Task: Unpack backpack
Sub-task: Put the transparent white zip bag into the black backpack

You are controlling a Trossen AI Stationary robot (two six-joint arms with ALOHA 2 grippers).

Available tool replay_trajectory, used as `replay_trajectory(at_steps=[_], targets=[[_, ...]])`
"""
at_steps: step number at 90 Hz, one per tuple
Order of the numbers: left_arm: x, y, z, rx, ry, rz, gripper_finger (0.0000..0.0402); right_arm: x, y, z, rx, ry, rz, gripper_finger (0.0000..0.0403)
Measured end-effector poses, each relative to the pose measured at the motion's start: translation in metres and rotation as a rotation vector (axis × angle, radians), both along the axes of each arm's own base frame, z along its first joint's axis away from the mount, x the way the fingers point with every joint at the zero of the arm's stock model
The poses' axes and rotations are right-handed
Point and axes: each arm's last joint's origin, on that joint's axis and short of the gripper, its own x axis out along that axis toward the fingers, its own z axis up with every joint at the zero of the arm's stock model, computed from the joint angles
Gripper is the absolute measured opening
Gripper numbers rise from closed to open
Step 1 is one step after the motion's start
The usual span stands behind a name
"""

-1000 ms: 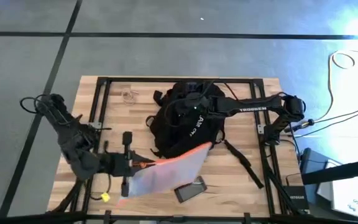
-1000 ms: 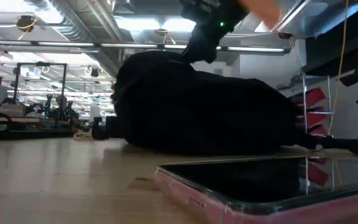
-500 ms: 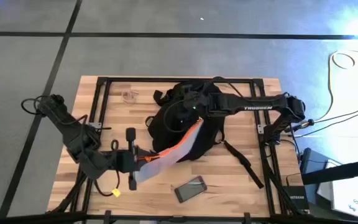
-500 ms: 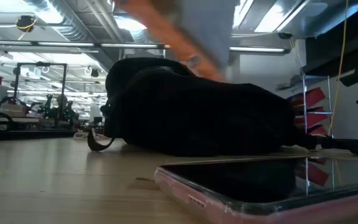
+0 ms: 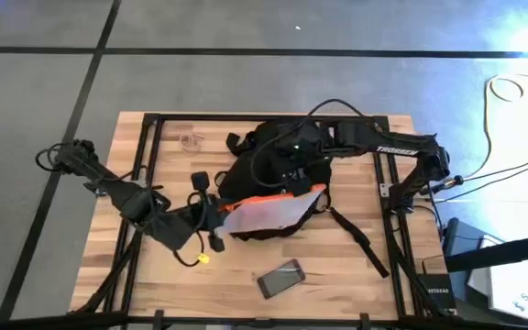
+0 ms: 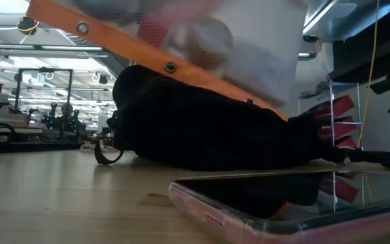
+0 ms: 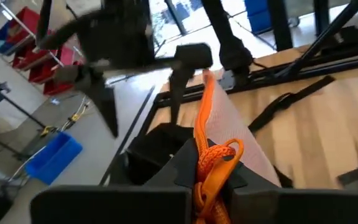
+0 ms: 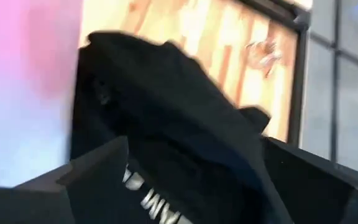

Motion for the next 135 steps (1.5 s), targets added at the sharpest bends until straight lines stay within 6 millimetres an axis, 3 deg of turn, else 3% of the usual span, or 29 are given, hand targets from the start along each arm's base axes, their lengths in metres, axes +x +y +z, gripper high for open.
replay_trajectory(at_steps=[16,30,41,54,68,83,94,103,115,135], targets=[[0.0,0.003,-0.003,0.061,0.052,-0.003,0.0,-0.017,0.001,0.017,0.062,0.075,-0.064,0.0332],[0.0,0.004,-0.003,0.111,0.067,0.021,0.0,-0.027,0.003,0.011,0.139,0.193,-0.111,0.0311],[-0.001,0.006,-0.002,0.125,0.049,0.082,0.0,-0.032,0.009,0.006,0.076,0.227,-0.159,0.0285],[-0.002,0.009,-0.004,0.18,0.076,0.121,0.0,-0.052,0.011,0.017,0.134,0.185,-0.189,0.0257],[0.002,0.019,-0.004,0.177,0.08,0.17,0.0,-0.083,0.019,0.034,0.153,0.043,-0.255,0.0255],[0.006,0.026,-0.003,0.165,0.071,0.186,0.0,-0.109,0.031,0.028,0.209,-0.108,-0.257,0.0268],[0.007,0.025,-0.002,0.166,0.07,0.167,0.0,-0.105,0.033,0.011,0.217,-0.222,-0.228,0.0284],[0.007,0.023,-0.002,0.154,0.071,0.145,0.0,-0.093,0.033,-0.002,0.22,-0.335,-0.204,0.0295],[0.006,0.022,-0.002,0.15,0.067,0.137,0.0,-0.071,0.025,-0.027,0.217,-0.34,-0.168,0.0304],[0.006,0.021,-0.002,0.148,0.065,0.134,0.0,-0.045,0.024,-0.032,0.272,-0.438,-0.067,0.0303]])
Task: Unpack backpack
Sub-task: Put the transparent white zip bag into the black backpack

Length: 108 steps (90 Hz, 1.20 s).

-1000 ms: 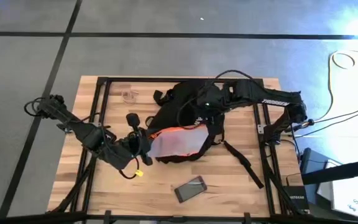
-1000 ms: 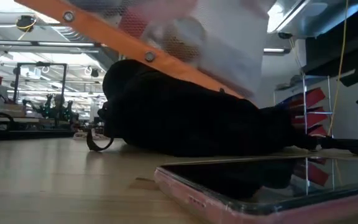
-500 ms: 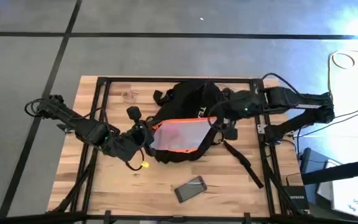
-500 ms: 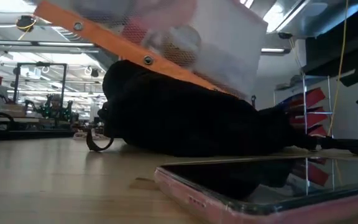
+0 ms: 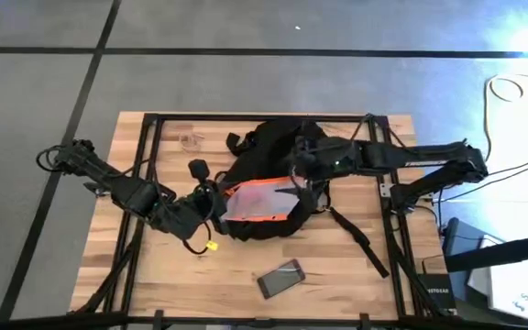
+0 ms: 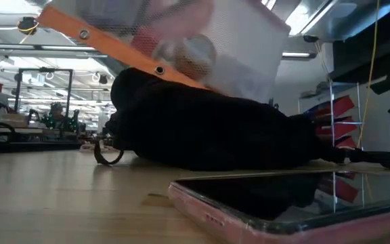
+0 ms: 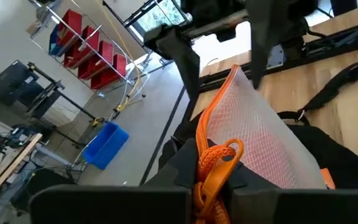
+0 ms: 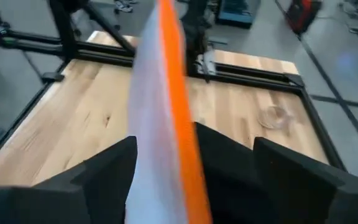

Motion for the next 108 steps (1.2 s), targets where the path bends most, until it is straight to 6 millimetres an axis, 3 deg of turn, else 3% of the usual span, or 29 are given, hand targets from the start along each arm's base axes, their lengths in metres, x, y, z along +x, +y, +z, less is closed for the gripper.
replay_trajectory(at_steps=[11,34,66,93,108], targets=[[0.0,0.0,0.0,0.0,0.0,0.0,0.0,0.009,0.004,-0.004,0.035,-0.016,0.121,0.0291],[0.0,0.0,0.0,-0.001,0.0,0.0,0.0,0.024,0.005,-0.005,0.039,-0.098,0.151,0.024],[0.0,0.0,0.0,-0.011,-0.006,-0.001,0.0,0.024,0.007,-0.007,0.046,-0.093,0.224,0.0013],[-0.001,0.0,-0.002,-0.042,-0.019,0.012,0.0006,0.014,0.004,0.006,0.043,-0.086,0.21,0.0004],[-0.001,0.0,0.0,-0.045,-0.03,0.007,0.0057,0.013,0.004,0.006,0.034,-0.07,0.217,0.0001]])
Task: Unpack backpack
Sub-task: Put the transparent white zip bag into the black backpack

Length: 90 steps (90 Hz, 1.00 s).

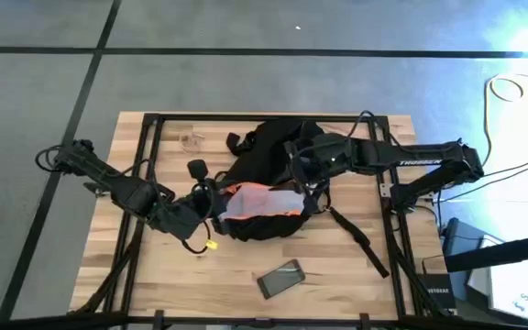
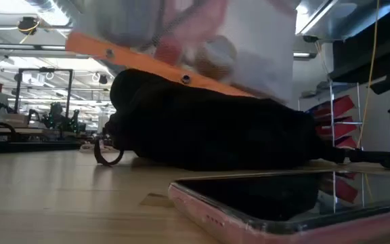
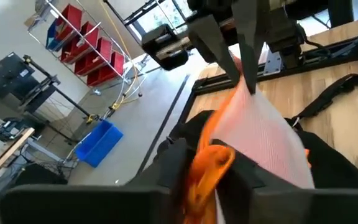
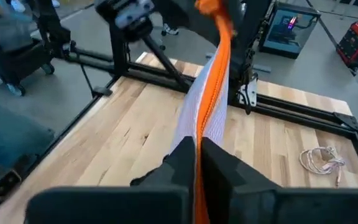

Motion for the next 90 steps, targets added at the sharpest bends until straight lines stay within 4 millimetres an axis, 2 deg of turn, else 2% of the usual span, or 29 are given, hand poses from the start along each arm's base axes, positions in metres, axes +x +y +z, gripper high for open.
replay_trajectory(at_steps=[19,28,36,51,69,90], targets=[[-0.001,-0.007,0.005,-0.018,-0.043,-0.03,0.0166,-0.006,-0.005,-0.005,-0.076,0.059,-0.02,0.0001],[-0.007,-0.01,0.014,-0.055,-0.078,-0.044,0.0209,-0.013,-0.014,0.004,-0.092,0.086,-0.026,0.0],[-0.015,-0.011,0.023,-0.074,-0.111,-0.057,0.0232,-0.018,-0.023,0.016,-0.11,0.097,-0.041,0.0],[-0.028,-0.015,0.031,-0.11,-0.148,-0.082,0.024,-0.026,-0.041,0.04,-0.184,0.063,-0.067,0.0],[-0.033,-0.019,0.025,-0.129,-0.12,-0.094,0.0241,-0.038,-0.069,0.029,-0.299,0.235,-0.07,0.0],[-0.037,-0.017,0.017,-0.153,-0.085,-0.065,0.0241,-0.062,-0.086,0.044,-0.426,0.175,-0.091,0.0]])
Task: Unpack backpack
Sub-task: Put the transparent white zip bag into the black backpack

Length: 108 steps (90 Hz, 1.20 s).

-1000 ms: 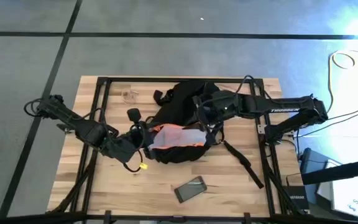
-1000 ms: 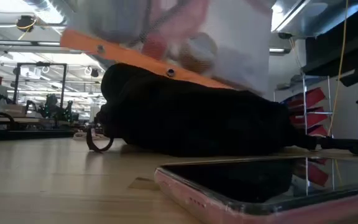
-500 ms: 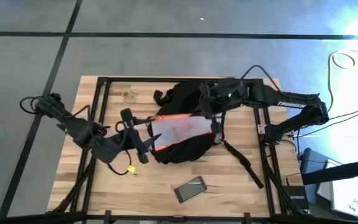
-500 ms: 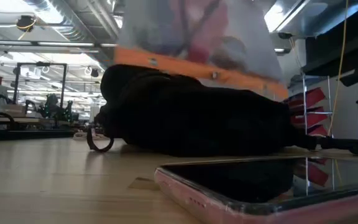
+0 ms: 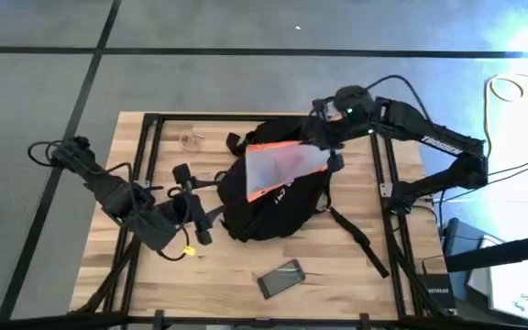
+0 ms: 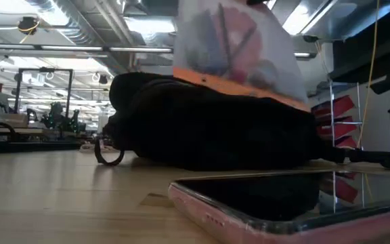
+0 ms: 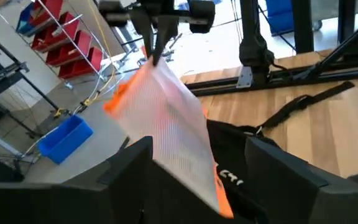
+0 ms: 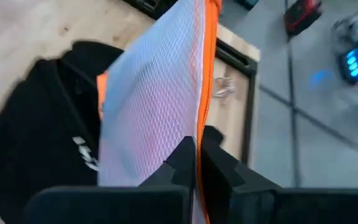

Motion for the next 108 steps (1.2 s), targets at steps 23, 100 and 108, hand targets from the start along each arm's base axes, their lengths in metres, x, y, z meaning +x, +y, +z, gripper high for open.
replay_trajectory(at_steps=[23,100,108], targets=[[-0.001,0.001,-0.002,0.009,0.016,0.014,0.0241,-0.013,-0.002,-0.007,-0.31,0.169,0.072,0.0],[-0.001,0.002,-0.01,-0.072,0.106,-0.087,0.0241,0.072,0.014,-0.052,-0.29,0.039,0.355,0.0],[0.003,0.002,-0.02,-0.167,0.153,-0.162,0.0241,0.075,0.016,-0.048,-0.226,-0.042,0.417,0.0]])
